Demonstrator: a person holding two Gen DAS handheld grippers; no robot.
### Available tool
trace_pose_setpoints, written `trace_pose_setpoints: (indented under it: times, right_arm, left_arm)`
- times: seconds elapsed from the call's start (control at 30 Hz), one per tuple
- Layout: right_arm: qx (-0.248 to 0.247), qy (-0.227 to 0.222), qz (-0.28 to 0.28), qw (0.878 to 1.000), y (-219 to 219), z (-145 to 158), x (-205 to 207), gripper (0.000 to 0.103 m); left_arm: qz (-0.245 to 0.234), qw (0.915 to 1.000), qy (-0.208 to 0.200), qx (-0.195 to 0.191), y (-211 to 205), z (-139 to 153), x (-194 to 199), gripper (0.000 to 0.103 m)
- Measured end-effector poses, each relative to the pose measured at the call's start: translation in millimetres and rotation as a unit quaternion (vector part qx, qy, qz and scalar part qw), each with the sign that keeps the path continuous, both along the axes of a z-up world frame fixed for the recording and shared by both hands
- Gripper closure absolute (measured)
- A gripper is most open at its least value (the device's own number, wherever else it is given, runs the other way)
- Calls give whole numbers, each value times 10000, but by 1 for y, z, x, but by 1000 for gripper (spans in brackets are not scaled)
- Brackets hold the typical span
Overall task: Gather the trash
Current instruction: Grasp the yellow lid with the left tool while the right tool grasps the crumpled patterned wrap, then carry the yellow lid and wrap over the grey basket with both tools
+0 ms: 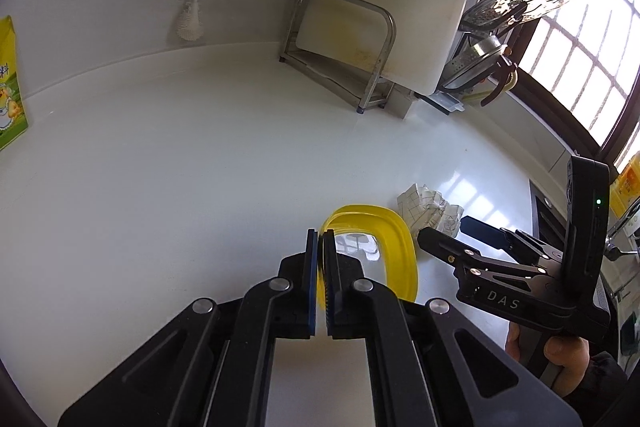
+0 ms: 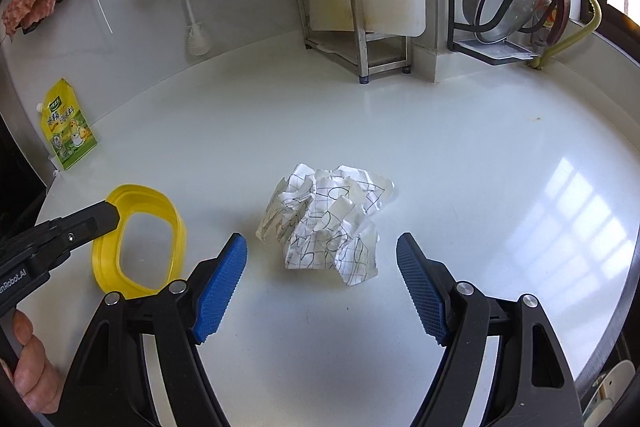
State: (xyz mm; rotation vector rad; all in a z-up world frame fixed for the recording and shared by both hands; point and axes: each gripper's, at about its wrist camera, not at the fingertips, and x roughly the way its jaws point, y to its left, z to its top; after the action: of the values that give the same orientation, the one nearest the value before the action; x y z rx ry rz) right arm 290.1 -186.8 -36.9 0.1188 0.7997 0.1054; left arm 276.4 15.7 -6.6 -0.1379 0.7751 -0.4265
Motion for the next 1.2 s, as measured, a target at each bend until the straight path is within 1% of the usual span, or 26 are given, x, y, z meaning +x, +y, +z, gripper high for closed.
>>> trace_pose_setpoints:
  times: [0.07,0.1,0.13,0.17,0.3,0.5,0.7,0.83,0.93,1.0,1.1,1.2]
  right_arm:
    - [-67,21,-20,10000,3,-1,4,30]
    - [-88,22,-16,10000,5,-2,5,40]
    - [-117,55,3,9999,6,-3,6,55]
    - [-147,102,38,9998,8,-4,7,63]
    - [-165,-12,64,9998,9,-1,-1,73]
    - [-29,-108,44,9999,2,6,-30,74]
    - [-1,-290,53,9996,3,21,-79,74]
    - [34,-412,72,9991,6,31,-120,74]
    - [23,-493,72,9988,9,36,-155,74]
    - [61,-496,74,9987,8,37,-180,74]
    - [-10,-543,12,9985,8,37,-219,74]
    - [88,-549,-104,9984,2,33,-255,74]
  left_arm:
    - [27,10000,-17,5,1,0,0,99]
    - [45,10000,-29,12,1,0,0,99]
    - [66,10000,-49,30,1,1,0,99]
    - [96,9999,-80,63,2,1,-1,99]
    - [222,9992,-231,236,3,4,-7,99]
    - [381,9974,-407,458,5,9,-25,99]
    - [408,9951,-612,655,1,19,-58,99]
    - [453,9941,-680,710,2,25,-90,99]
    - [457,9945,-674,655,3,28,-118,99]
    - [477,9942,-685,674,1,28,-139,99]
    - [451,9944,-707,641,-1,30,-171,99]
    - [400,9943,-731,664,-7,30,-199,99]
